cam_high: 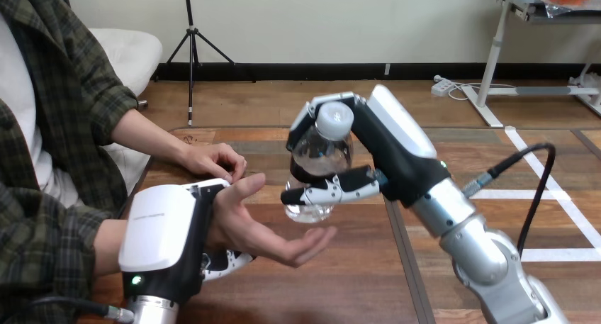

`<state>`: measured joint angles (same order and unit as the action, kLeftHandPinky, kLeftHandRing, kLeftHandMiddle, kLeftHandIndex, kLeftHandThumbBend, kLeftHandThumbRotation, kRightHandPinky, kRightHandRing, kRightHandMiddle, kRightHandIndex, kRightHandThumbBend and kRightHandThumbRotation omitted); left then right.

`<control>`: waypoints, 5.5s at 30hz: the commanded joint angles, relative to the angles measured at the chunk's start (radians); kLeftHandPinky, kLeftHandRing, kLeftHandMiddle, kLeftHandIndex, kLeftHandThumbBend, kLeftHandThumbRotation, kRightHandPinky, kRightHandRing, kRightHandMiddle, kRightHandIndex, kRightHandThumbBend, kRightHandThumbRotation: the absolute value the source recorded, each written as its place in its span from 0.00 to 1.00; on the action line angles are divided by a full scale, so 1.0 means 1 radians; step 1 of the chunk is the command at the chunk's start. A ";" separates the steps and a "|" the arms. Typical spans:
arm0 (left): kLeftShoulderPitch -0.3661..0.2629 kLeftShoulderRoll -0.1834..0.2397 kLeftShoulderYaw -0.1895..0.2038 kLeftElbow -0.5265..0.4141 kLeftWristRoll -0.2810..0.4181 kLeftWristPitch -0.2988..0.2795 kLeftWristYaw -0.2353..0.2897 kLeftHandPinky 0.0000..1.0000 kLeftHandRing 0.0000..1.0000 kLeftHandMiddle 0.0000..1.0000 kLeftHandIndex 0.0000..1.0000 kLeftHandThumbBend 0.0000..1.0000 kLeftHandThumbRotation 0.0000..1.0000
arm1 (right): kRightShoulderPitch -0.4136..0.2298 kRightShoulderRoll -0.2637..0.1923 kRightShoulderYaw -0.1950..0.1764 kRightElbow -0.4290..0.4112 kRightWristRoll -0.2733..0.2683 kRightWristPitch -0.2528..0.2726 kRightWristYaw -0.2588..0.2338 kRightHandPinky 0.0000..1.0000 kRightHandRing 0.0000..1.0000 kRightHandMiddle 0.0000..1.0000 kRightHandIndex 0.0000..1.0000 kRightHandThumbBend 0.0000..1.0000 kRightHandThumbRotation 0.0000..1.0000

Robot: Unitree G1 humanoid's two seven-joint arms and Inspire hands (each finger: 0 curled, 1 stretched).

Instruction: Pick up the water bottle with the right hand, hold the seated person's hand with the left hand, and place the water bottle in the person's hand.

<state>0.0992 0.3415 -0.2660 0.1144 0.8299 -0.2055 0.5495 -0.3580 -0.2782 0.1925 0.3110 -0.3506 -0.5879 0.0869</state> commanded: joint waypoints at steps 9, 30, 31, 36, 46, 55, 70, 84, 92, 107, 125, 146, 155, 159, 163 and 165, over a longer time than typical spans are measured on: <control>-0.029 -0.030 -0.062 -0.053 0.009 -0.059 -0.033 0.27 0.32 0.37 0.41 0.86 0.00 | -0.129 0.016 -0.032 -0.026 0.009 -0.024 -0.041 0.33 0.38 0.43 0.43 0.76 0.00; -0.027 -0.034 -0.075 -0.065 0.010 -0.057 -0.046 0.29 0.33 0.37 0.41 0.86 0.00 | -0.111 0.022 -0.015 -0.036 0.036 -0.059 -0.014 0.33 0.38 0.43 0.43 0.76 0.00; -0.027 -0.034 -0.076 -0.064 0.010 -0.056 -0.046 0.29 0.33 0.37 0.41 0.86 0.00 | -0.108 0.022 -0.014 -0.038 0.038 -0.058 -0.012 0.33 0.38 0.44 0.43 0.76 0.00; -0.028 -0.035 -0.077 -0.064 0.011 -0.052 -0.048 0.29 0.33 0.37 0.41 0.86 0.00 | -0.088 0.023 -0.009 -0.055 0.051 -0.053 0.008 0.33 0.38 0.44 0.43 0.77 0.00; -0.027 -0.038 -0.076 -0.061 0.012 -0.051 -0.045 0.28 0.33 0.37 0.41 0.87 0.00 | -0.046 0.017 0.000 -0.092 0.061 -0.050 0.041 0.32 0.36 0.43 0.43 0.76 0.00; -0.023 -0.039 -0.072 -0.062 0.011 -0.046 -0.048 0.28 0.33 0.37 0.41 0.87 0.00 | -0.006 0.013 0.000 -0.118 0.061 -0.056 0.057 0.31 0.34 0.42 0.43 0.76 0.00; -0.017 -0.042 -0.066 -0.065 0.012 -0.039 -0.050 0.29 0.33 0.38 0.41 0.86 0.00 | 0.044 0.006 0.001 -0.144 0.073 -0.067 0.077 0.31 0.34 0.42 0.43 0.74 0.00; -0.014 -0.045 -0.060 -0.066 0.007 -0.043 -0.047 0.29 0.33 0.38 0.41 0.86 0.00 | 0.087 -0.002 0.000 -0.165 0.084 -0.066 0.099 0.30 0.33 0.41 0.43 0.71 0.00; -0.011 -0.046 -0.058 -0.072 0.007 -0.035 -0.057 0.29 0.33 0.38 0.41 0.86 0.00 | 0.103 -0.005 0.000 -0.169 0.091 -0.063 0.105 0.30 0.34 0.41 0.43 0.72 0.00; -0.011 -0.045 -0.056 -0.070 0.006 -0.039 -0.056 0.28 0.33 0.37 0.41 0.85 0.00 | 0.115 -0.002 0.000 -0.164 0.104 -0.054 0.114 0.31 0.34 0.42 0.43 0.74 0.00; -0.016 -0.043 -0.053 -0.065 0.008 -0.038 -0.056 0.28 0.32 0.37 0.41 0.85 0.00 | 0.108 0.007 0.001 -0.154 0.104 -0.053 0.112 0.31 0.35 0.43 0.44 0.72 0.00; -0.020 -0.039 -0.051 -0.053 0.006 -0.043 -0.053 0.27 0.32 0.37 0.41 0.85 0.00 | 0.100 0.025 -0.009 -0.132 0.109 -0.062 0.086 0.33 0.36 0.43 0.45 0.75 0.00; -0.024 -0.032 -0.054 -0.041 0.013 -0.048 -0.049 0.28 0.33 0.38 0.41 0.85 0.00 | 0.087 0.011 -0.015 -0.119 0.007 -0.092 0.007 0.43 0.49 0.56 0.58 0.79 0.00; -0.026 -0.026 -0.052 -0.053 0.008 -0.035 -0.084 0.29 0.34 0.38 0.42 0.84 0.00 | 0.075 0.005 -0.019 -0.119 0.007 -0.088 0.007 0.51 0.59 0.66 0.68 0.81 0.00; -0.030 -0.016 -0.051 -0.064 0.008 -0.026 -0.124 0.30 0.36 0.41 0.44 0.82 0.00 | 0.068 0.003 -0.026 -0.123 0.015 -0.081 0.009 0.57 0.66 0.73 0.74 0.83 0.00; -0.032 -0.011 -0.050 -0.069 0.011 -0.023 -0.141 0.31 0.37 0.43 0.45 0.81 0.00 | 0.065 0.002 -0.031 -0.126 0.022 -0.079 0.010 0.60 0.69 0.75 0.76 0.84 0.00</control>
<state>0.1125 0.3220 -0.2962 0.0707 0.8366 -0.2268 0.4555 -0.2368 -0.2710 0.1957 0.1954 -0.3426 -0.6636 0.1193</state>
